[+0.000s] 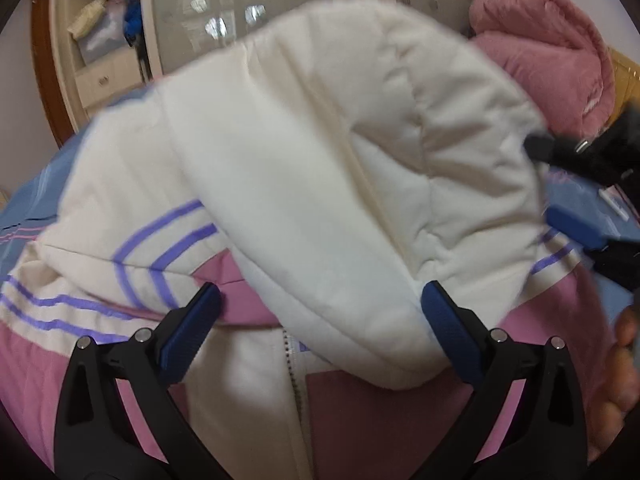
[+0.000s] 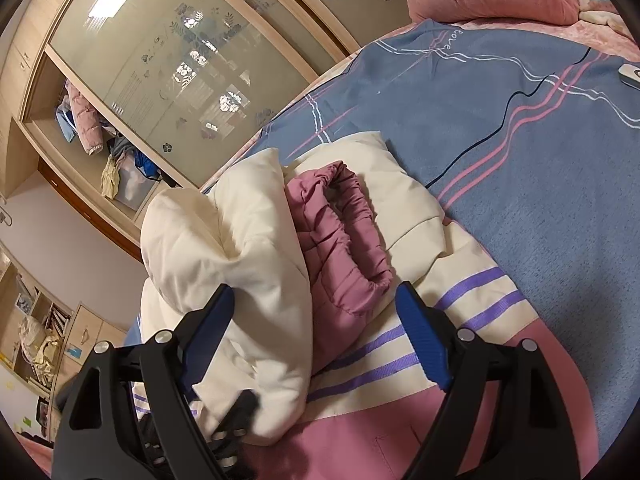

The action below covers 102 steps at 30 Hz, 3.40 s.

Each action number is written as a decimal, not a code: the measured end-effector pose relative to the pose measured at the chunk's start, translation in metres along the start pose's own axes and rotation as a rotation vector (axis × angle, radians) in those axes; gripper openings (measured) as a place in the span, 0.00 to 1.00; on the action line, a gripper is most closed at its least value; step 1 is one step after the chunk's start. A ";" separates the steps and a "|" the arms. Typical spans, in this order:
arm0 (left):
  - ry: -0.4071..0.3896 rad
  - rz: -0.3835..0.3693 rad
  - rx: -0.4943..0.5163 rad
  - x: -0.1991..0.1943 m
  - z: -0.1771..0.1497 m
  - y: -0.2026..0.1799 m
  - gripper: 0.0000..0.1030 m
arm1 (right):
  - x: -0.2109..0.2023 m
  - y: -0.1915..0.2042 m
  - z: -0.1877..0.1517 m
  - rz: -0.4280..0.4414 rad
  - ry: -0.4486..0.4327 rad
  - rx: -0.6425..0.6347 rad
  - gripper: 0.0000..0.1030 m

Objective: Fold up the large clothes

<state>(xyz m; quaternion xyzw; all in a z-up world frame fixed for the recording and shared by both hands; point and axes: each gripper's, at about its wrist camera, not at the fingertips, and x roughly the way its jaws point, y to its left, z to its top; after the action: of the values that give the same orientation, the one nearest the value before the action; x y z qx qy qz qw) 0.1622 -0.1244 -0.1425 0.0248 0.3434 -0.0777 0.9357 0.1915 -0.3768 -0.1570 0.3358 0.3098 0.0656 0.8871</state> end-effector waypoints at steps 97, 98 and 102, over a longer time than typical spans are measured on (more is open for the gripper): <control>0.244 -0.109 -0.211 -0.130 -0.172 0.203 0.85 | -0.116 -0.076 -0.115 -0.122 0.378 -0.242 0.43; 0.245 -0.112 -0.200 -0.129 -0.171 0.205 0.83 | -0.117 -0.079 -0.109 -0.106 0.382 -0.219 0.39; 0.260 -0.117 -0.200 -0.131 -0.173 0.212 0.73 | -0.121 -0.090 -0.107 -0.205 0.369 -0.206 0.41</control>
<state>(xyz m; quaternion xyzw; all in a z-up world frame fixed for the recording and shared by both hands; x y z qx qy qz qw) -0.0124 0.1192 -0.1913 -0.0786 0.4684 -0.0938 0.8750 0.0234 -0.4258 -0.2158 0.1925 0.4910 0.0670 0.8470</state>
